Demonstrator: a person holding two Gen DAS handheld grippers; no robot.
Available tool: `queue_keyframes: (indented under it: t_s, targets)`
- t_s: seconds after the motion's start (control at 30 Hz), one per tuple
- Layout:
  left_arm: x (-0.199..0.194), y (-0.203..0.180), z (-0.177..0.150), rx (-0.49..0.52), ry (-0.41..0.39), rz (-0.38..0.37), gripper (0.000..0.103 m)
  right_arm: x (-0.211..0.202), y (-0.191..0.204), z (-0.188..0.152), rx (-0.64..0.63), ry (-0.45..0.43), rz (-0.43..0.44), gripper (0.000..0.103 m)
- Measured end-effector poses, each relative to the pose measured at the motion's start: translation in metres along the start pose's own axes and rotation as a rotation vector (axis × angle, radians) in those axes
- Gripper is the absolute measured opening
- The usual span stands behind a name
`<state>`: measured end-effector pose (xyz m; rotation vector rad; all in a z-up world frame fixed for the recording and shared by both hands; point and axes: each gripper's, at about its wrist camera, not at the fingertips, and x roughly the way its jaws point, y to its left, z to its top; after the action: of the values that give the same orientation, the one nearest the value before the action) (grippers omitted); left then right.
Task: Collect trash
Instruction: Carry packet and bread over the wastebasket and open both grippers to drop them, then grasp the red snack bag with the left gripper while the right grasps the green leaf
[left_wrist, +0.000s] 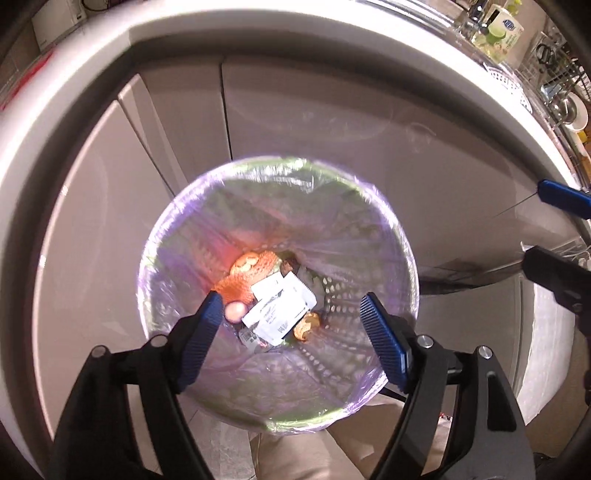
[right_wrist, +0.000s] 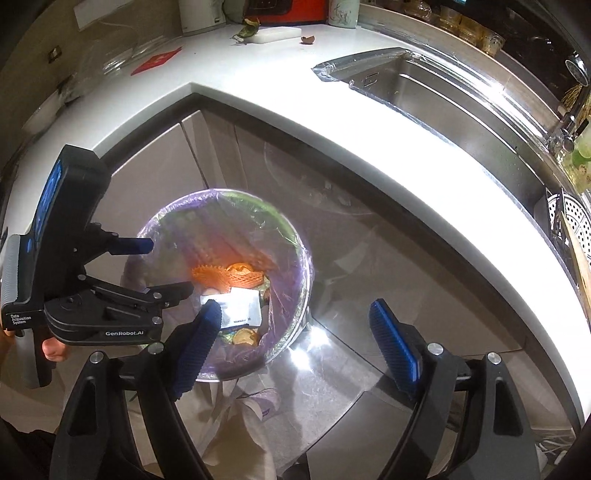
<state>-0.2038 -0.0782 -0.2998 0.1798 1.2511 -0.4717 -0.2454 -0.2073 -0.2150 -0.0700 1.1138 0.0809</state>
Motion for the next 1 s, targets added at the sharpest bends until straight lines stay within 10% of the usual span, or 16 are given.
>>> queue_keyframes:
  t_s: [0.43, 0.73, 1.0]
  targets:
    - [-0.134, 0.121, 0.093, -0.180, -0.329, 0.153, 0.095, -0.020, 0.002, 0.081, 0.069, -0.153, 0.020, 0.088]
    - [-0.115, 0.281, 0.168, -0.402, -0.299, 0.241, 0.095, 0.000, 0.021, 0.153, 0.081, -0.184, 0.011, 0.089]
    - [-0.074, 0.332, 0.215, -0.406, -0.227, 0.214, 0.095, 0.023, 0.035, 0.192, 0.110, -0.162, -0.016, 0.089]
